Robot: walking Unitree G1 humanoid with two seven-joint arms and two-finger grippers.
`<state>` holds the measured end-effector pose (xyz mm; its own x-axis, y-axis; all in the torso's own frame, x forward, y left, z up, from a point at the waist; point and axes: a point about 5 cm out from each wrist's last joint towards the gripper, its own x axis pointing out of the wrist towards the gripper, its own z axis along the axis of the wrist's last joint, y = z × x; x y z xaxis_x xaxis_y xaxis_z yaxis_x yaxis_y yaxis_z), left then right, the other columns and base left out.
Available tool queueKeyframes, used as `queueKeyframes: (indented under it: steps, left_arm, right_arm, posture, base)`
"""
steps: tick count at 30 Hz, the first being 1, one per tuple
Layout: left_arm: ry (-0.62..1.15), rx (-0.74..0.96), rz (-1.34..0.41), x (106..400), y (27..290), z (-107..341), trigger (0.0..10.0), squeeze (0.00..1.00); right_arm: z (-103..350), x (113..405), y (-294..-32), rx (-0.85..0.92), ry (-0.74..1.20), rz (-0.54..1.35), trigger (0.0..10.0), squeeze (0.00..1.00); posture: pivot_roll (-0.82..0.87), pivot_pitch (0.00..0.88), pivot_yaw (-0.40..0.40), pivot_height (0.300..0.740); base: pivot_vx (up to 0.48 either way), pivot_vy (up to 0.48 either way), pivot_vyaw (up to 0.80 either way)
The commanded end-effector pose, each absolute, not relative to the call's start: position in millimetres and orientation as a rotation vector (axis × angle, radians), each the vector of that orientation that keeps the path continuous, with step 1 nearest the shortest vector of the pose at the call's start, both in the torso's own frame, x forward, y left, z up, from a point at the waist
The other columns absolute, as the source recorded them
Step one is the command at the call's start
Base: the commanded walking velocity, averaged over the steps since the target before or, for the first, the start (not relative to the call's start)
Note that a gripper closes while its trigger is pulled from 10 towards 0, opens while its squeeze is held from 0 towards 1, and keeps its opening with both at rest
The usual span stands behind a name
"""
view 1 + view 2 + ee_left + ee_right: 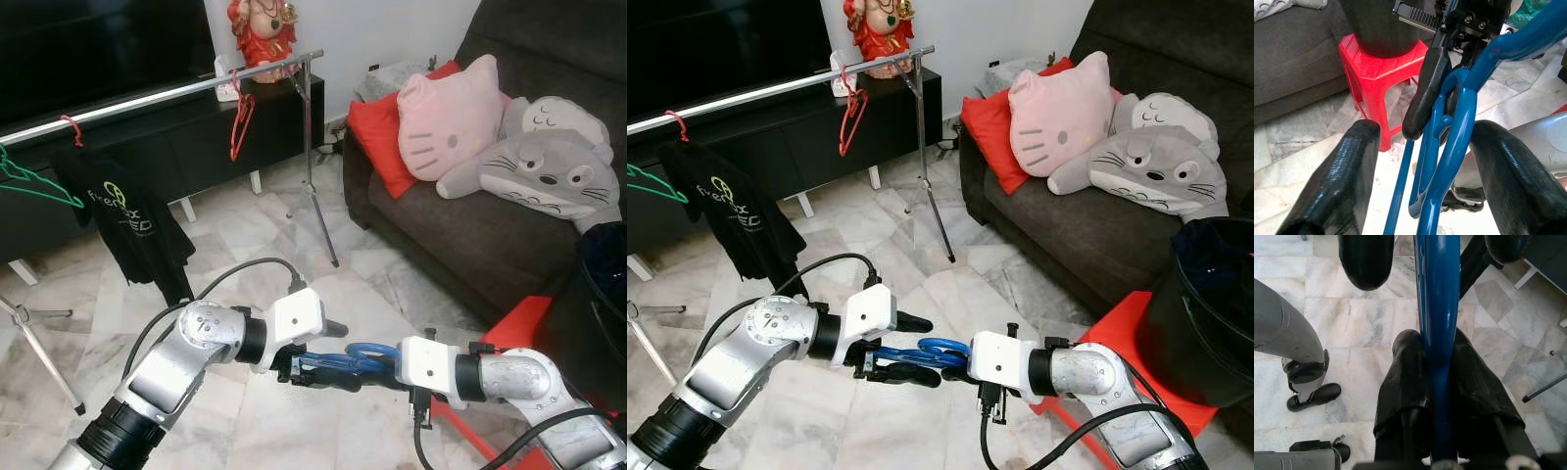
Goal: Hang hanger
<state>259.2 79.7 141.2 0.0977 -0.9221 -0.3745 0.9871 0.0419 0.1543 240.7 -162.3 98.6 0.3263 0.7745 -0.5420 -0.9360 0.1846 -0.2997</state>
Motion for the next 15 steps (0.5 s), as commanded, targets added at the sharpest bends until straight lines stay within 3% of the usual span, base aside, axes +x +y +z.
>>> queueKeyframes:
  steps: [1, 15]
  left_arm:
    - [0.205, 0.45, -1.483, 260.9, 80.1, 142.6, 0.0, 0.0]
    - [0.233, 0.488, -1.533, 255.9, 80.3, 139.5, 0.0, 0.0]
  right_arm:
    - [107.4, 242.1, -156.6, -0.665, 0.252, 1.243, 10.0, 0.0]
    - [111.7, 245.2, -157.3, -0.673, 0.241, 1.234, 10.0, 0.0]
  posture:
    - [-0.18, 0.0, 0.043, 0.74]
    - [-0.18, 0.0, 0.045, 0.74]
  base:
    - [0.0, 0.0, 0.0]
    - [0.0, 0.0, 0.0]
